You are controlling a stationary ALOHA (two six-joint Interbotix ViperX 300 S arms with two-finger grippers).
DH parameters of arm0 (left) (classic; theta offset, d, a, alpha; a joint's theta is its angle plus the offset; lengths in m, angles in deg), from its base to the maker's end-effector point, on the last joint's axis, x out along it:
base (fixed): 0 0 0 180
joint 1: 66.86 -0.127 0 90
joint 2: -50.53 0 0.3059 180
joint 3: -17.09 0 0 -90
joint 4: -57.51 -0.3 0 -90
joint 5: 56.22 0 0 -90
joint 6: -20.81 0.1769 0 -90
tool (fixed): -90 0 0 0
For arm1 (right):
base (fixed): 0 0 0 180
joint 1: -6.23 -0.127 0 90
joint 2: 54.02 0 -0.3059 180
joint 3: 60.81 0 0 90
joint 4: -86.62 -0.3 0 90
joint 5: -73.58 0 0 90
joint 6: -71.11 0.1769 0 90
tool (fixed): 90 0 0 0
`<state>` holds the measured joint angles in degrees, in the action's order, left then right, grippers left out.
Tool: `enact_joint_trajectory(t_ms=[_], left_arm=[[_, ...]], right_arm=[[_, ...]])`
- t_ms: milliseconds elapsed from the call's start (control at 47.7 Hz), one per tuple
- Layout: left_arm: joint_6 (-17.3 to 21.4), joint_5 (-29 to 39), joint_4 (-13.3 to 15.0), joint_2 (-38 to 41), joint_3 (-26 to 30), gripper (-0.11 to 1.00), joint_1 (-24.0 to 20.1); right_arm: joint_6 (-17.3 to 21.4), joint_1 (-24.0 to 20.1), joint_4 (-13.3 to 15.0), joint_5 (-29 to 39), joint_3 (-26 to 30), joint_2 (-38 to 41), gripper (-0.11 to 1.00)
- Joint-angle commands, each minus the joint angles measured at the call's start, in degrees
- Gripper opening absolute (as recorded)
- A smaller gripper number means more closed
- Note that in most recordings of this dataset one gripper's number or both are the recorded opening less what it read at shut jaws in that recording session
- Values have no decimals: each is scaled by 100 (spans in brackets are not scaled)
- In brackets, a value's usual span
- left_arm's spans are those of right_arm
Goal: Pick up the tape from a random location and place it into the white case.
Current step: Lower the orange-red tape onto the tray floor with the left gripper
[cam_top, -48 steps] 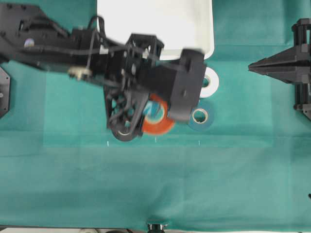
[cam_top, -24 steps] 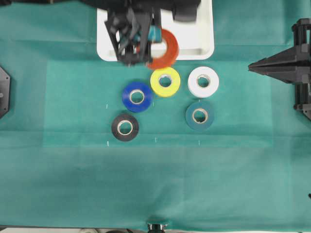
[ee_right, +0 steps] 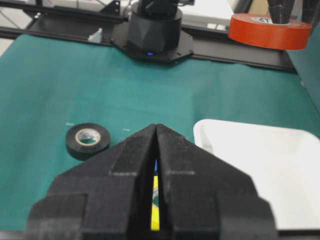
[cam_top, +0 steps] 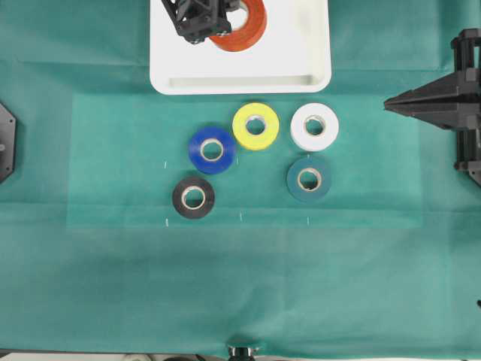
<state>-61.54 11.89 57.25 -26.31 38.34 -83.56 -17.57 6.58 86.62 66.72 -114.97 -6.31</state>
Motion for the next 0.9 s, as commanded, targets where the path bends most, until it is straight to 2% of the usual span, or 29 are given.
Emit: enact_joint_trajectory(t_ms=[0,482,608,880], left_arm=[[0,-9,-9,-229,79,23,-9],[0,-105,-9,-167,-97,23,-9],[18,-369,-9,-44,-360,23,-62],[176,-1433,-9,202,-1151,23,-352]], right_arm=[[9,9,-18,-18,167,35,0],[9,9,-18,-9,176,35,0],[9,9,-18,-9,167,35,0],[9,9,-18,18,167,35,0]])
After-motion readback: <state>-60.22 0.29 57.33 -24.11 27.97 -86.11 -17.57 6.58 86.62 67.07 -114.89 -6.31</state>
